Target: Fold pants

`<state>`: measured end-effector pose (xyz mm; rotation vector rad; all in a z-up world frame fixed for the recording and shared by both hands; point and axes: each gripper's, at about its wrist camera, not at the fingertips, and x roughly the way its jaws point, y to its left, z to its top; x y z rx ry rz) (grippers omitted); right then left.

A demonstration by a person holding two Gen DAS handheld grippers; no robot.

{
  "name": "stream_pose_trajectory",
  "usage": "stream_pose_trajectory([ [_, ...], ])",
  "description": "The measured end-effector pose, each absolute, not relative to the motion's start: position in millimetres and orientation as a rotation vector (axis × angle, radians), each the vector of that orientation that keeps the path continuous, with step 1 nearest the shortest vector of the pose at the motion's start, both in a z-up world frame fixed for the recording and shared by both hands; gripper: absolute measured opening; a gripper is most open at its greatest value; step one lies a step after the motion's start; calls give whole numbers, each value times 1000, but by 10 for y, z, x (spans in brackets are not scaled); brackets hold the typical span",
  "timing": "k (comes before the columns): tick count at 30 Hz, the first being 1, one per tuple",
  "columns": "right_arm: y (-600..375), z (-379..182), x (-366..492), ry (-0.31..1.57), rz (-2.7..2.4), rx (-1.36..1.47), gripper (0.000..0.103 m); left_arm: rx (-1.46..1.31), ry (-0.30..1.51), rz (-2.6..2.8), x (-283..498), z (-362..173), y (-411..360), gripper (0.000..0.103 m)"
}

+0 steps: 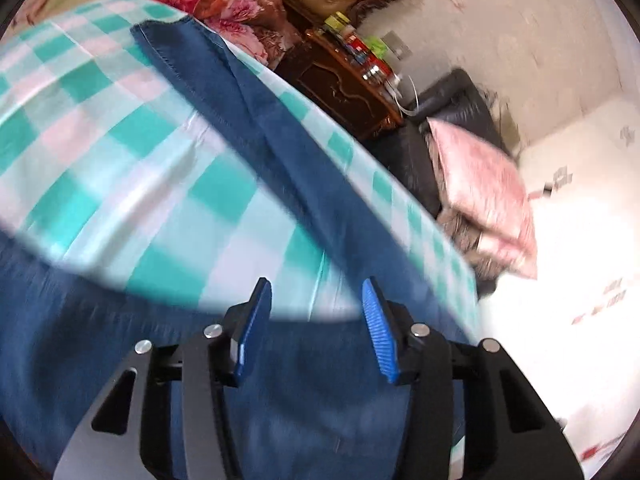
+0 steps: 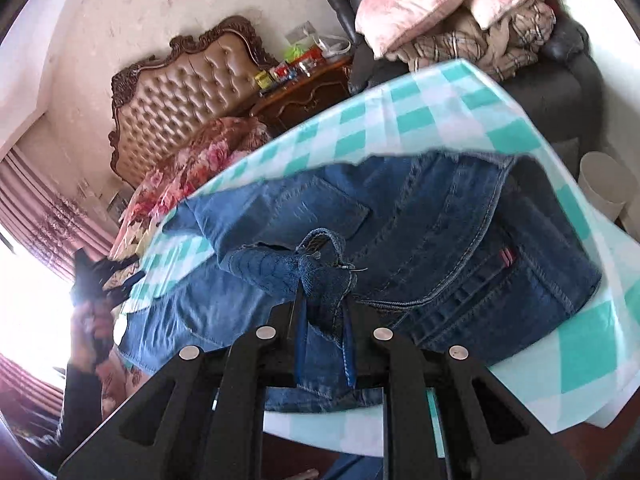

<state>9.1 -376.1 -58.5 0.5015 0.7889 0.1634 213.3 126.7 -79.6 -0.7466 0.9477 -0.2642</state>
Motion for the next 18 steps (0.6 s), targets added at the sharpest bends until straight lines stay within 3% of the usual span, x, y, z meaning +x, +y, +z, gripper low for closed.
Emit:
stream_pose_trajectory([
  [4, -3879, -377, 148, 749, 148, 484, 16, -886, 951, -247, 2849, -931, 1493, 37],
  [18, -4306, 20, 653, 688, 111, 516, 16, -1077, 1004, -61, 4185, -1634, 2098, 37],
])
